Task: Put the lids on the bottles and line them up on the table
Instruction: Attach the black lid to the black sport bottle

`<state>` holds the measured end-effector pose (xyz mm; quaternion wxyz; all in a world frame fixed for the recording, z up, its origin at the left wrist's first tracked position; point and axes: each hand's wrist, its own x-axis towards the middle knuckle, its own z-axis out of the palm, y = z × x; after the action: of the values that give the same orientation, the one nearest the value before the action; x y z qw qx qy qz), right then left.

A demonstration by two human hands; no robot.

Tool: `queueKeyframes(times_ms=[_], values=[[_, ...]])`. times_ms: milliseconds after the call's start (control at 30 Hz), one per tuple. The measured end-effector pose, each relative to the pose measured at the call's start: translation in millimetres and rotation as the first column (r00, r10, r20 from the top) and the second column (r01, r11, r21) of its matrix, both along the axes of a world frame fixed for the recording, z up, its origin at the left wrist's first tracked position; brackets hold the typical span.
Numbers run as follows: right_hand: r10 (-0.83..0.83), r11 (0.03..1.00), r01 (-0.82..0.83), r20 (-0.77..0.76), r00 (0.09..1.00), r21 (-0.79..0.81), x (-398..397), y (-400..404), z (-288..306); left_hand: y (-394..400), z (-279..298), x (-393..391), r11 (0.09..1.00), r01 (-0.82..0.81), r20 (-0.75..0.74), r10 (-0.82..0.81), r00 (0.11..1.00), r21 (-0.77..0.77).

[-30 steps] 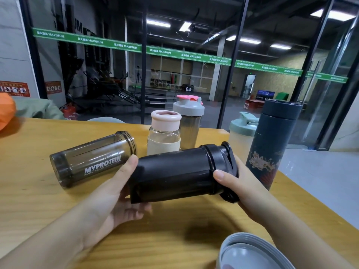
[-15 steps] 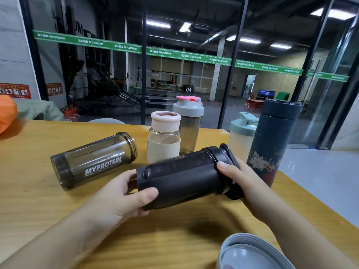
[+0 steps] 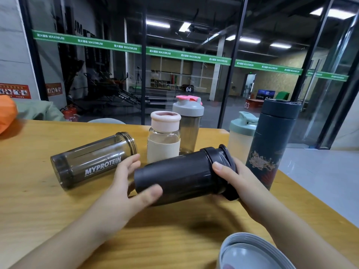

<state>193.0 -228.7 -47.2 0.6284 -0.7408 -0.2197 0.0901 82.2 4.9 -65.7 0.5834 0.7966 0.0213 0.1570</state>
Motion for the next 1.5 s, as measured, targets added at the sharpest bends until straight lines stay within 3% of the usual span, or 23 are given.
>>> queueKeyframes(times_ms=[67, 133, 267, 367, 633, 1133, 1400, 1500], values=[[-0.004, 1.000, 0.003, 0.045, 0.999, 0.020, -0.4, -0.5, 0.1, -5.9, 4.7, -1.4, 0.950, -0.005, -0.034, -0.006, 0.999, -0.312], [-0.003, 0.999, -0.001, 0.087, 0.996, 0.043, -0.7, -1.2, 0.8, -8.1, 10.8, -2.6, 0.844, -0.011, -0.077, -0.036, 0.996, -0.537], [0.006, 1.000, -0.008, 0.228, 0.974, 0.010, -4.3, -1.8, 2.6, -6.2, 17.0, -9.0, 0.746, 0.041, -0.197, -0.228, 0.954, -0.665], [0.025, 1.000, -0.022, 0.271, 0.962, -0.015, -6.7, -2.0, 2.5, -6.9, 18.0, -11.6, 0.709, 0.036, -0.217, -0.263, 0.940, -0.704], [0.058, 0.997, -0.039, 0.288, 0.956, -0.072, -7.7, -2.8, 1.4, -11.8, 17.5, -12.5, 0.746, -0.010, -0.261, -0.221, 0.940, -0.666], [0.005, 1.000, -0.003, 0.229, 0.973, -0.013, -7.1, -1.3, 3.8, -13.5, 18.0, -7.9, 0.783, 0.010, -0.101, -0.092, 0.991, -0.622], [0.030, 0.999, -0.034, 0.109, 0.994, 0.038, -5.3, 1.0, 4.2, -8.2, 10.3, -1.9, 0.851, 0.100, 0.015, -0.108, 0.994, -0.516], [0.068, 0.997, -0.070, 0.059, 0.996, 0.044, -4.6, 1.1, 5.0, -6.4, 10.4, -3.8, 0.921, 0.107, 0.060, -0.091, 0.994, -0.375]])
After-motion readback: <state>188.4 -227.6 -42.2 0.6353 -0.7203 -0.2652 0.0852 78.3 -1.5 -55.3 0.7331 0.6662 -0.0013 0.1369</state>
